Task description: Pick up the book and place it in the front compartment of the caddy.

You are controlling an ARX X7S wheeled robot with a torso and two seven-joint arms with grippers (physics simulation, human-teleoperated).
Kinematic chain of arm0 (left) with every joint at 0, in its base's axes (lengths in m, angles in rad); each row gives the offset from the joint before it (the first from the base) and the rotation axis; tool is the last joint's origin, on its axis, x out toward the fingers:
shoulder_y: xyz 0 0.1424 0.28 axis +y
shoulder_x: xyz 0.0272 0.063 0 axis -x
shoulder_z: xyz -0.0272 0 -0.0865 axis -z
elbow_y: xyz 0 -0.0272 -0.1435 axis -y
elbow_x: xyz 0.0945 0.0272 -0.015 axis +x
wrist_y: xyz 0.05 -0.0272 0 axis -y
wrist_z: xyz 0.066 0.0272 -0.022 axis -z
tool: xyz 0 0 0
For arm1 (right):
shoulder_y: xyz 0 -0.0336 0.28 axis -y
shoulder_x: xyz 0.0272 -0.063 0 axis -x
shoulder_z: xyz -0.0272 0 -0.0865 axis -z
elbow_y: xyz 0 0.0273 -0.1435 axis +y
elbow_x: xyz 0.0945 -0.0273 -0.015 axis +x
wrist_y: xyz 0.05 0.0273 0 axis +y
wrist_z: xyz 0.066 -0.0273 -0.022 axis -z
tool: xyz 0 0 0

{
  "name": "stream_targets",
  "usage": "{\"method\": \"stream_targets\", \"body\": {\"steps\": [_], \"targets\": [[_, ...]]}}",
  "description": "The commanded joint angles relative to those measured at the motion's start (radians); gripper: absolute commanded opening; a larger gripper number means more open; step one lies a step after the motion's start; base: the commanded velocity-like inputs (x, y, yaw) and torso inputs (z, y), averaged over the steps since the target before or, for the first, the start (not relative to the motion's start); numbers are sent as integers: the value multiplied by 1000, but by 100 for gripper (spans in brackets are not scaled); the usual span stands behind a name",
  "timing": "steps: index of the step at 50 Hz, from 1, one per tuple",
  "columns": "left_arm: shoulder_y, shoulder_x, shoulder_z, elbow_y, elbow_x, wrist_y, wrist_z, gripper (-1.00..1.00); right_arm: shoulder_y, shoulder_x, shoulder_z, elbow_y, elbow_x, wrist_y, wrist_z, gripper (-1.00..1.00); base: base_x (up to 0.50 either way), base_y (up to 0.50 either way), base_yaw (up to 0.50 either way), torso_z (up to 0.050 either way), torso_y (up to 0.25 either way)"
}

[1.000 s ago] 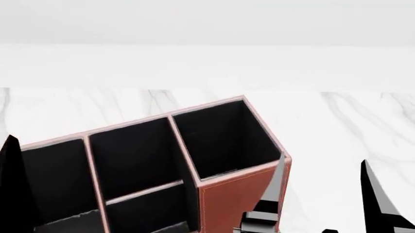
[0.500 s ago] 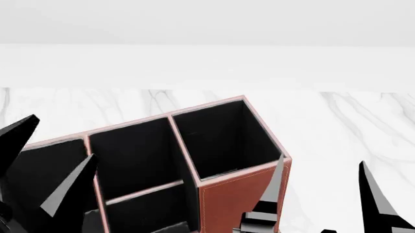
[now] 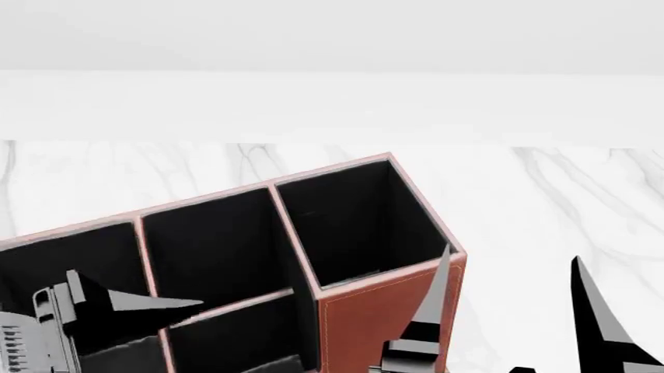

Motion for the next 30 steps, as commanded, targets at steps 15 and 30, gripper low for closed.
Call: {"method": "stream_targets", "body": {"steps": [15,30], "targets": [[-229,37,309,-113,123,-263,77,100,1,10,-9,9,3,-13,9,100,0,0,0,0,0],[-278,79,465,-151,218,-300,103,100,3,14,-15,14,6,-15,15,100,0,0,0,0,0]]}}
